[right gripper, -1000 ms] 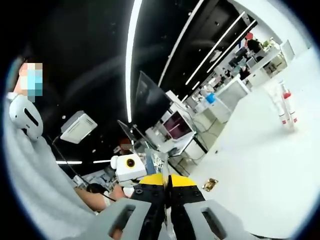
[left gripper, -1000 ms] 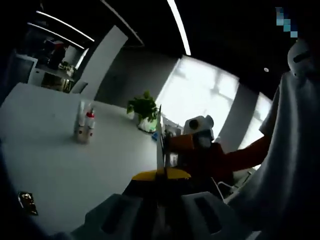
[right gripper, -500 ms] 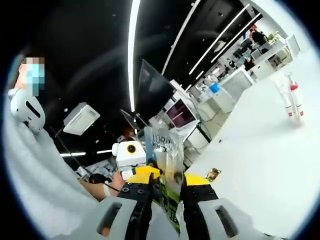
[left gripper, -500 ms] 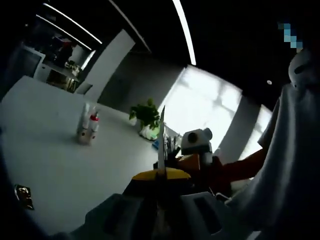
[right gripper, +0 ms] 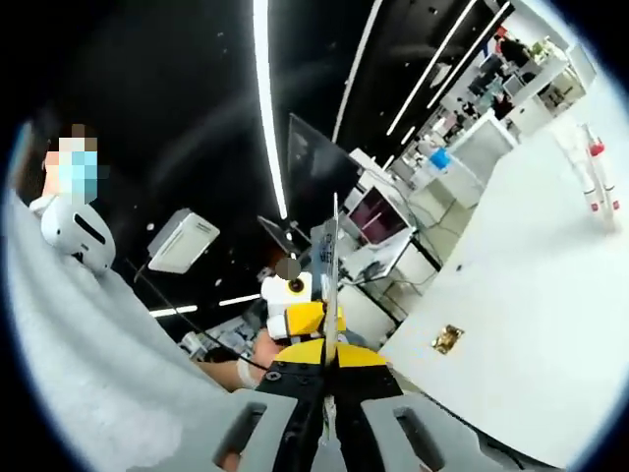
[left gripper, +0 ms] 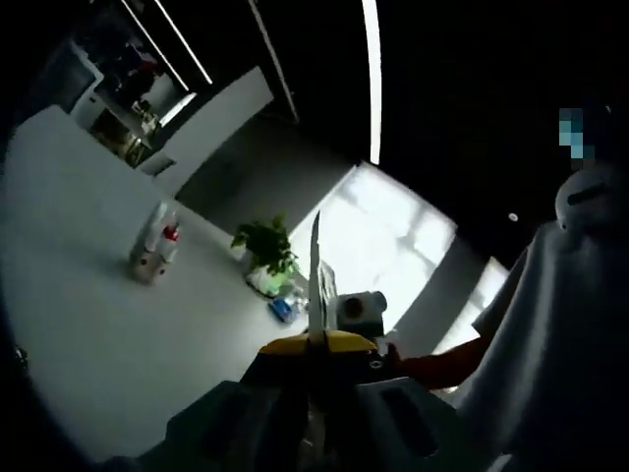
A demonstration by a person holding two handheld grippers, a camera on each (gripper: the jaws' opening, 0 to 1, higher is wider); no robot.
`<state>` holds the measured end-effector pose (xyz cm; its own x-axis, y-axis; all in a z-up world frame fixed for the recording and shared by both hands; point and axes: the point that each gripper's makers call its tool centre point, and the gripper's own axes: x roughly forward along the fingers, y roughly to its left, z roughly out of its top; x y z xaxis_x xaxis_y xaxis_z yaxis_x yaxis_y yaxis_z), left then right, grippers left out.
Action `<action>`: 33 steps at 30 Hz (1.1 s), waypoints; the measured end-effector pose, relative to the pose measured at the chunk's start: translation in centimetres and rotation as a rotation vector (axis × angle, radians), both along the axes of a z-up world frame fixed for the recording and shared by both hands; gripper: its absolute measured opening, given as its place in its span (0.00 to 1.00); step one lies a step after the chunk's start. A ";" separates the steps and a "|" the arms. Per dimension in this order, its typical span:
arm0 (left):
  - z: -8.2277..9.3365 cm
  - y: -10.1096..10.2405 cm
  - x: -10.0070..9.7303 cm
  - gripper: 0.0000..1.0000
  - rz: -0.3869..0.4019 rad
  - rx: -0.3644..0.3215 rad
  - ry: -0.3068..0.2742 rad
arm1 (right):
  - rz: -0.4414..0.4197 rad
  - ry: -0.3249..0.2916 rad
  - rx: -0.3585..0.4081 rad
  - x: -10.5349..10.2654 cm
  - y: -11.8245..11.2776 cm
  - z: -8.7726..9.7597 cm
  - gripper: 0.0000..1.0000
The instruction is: Arrange the skincare products in the storage area until every visible bottle or jar stands upright without overlapping.
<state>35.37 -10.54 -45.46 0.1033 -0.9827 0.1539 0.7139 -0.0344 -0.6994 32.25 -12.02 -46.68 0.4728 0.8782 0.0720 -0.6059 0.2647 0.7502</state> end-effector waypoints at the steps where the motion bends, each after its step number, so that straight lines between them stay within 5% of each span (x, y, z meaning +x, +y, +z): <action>1: 0.0 0.0 0.1 0.02 0.000 -0.002 -0.006 | -0.001 -0.003 0.007 0.0 0.0 0.1 0.00; 4: 0.3 0.0 0.2 0.01 -0.013 -0.018 -0.001 | 0.005 0.024 0.052 0.2 0.0 0.4 0.00; 6: 0.9 0.1 0.0 0.01 -0.039 -0.067 0.067 | 0.013 0.023 0.096 0.1 -0.1 1.0 0.00; 15: 0.9 0.0 0.5 0.00 -0.029 -0.078 0.128 | -0.020 0.022 0.085 1.2 -0.2 1.4 0.00; 22: 2.0 -0.2 -0.1 0.05 -0.070 -0.119 0.120 | -0.048 0.038 0.179 2.3 -0.8 3.3 0.00; 33: 3.0 -0.1 1.0 0.01 -0.062 -0.138 0.176 | -0.043 0.032 0.173 3.5 -0.4 4.7 0.00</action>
